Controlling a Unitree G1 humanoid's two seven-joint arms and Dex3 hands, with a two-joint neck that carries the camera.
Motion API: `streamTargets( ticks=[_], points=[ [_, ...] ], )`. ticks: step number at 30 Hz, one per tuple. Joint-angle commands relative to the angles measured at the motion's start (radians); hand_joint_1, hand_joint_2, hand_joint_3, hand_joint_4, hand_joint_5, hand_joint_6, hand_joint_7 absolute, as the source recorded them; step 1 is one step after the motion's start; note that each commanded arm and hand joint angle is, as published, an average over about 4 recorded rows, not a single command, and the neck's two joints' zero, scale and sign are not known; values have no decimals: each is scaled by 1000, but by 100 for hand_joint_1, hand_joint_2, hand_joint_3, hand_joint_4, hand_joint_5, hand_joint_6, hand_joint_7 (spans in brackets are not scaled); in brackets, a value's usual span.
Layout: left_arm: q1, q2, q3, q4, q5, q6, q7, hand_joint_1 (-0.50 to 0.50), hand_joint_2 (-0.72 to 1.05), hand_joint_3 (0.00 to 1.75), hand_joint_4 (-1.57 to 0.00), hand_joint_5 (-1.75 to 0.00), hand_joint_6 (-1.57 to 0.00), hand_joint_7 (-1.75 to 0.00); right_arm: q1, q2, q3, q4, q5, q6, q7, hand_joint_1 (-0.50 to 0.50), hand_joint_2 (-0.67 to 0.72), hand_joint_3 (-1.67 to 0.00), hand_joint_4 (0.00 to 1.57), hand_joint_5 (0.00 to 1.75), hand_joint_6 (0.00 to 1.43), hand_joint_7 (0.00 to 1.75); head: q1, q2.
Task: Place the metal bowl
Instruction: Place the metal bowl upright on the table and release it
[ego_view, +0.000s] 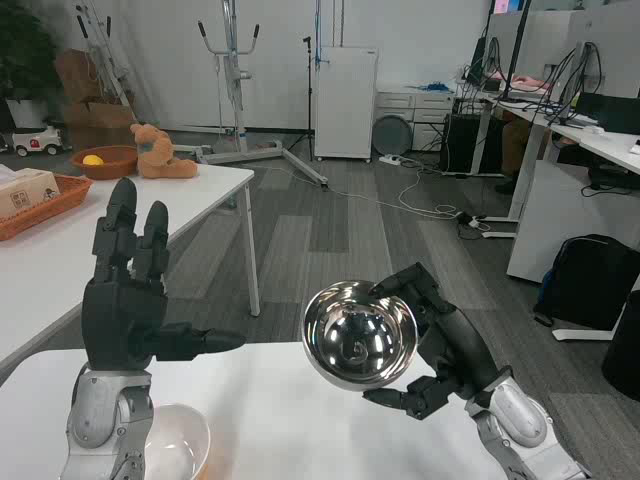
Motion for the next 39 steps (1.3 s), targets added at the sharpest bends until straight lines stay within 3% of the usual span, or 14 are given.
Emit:
streamTargets(
  ticks=[1, 25, 28, 33, 39],
  points=[
    [-10, -8, 4, 33, -4, -12, 0, -50, 25, 0, 0, -17, -3, -7, -13, 15, -1, 24, 20, -28, -23, -38, -50, -127, 157, 165, 131, 147, -1, -55],
    [-14, -10, 3, 39, -4, -12, 0, -50, 25, 0, 0, -15, -3, -7, -13, 14, 7, 41, 21, -28, -23, -38, -48, -127, 157, 165, 131, 150, -1, -43],
    [-14, -9, 3, 39, -4, -12, 0, -50, 25, 0, 0, -10, -3, -7, -13, 8, 33, 65, 18, -28, -23, -38, -48, -127, 157, 165, 131, 154, -1, -44],
    [-15, -10, 3, 39, -4, -12, 0, -50, 25, 0, 0, -18, -3, -7, -13, -1, 72, 114, -18, -28, -27, -38, -48, -127, 157, 165, 131, 147, -4, -49],
    [-20, -9, 2, 43, -5, -12, 0, -50, 25, 0, 0, -21, -3, -7, -13, -6, 143, 205, -49, -38, -37, -38, -48, -127, 157, 165, 131, 154, -12, -51]
  ],
)
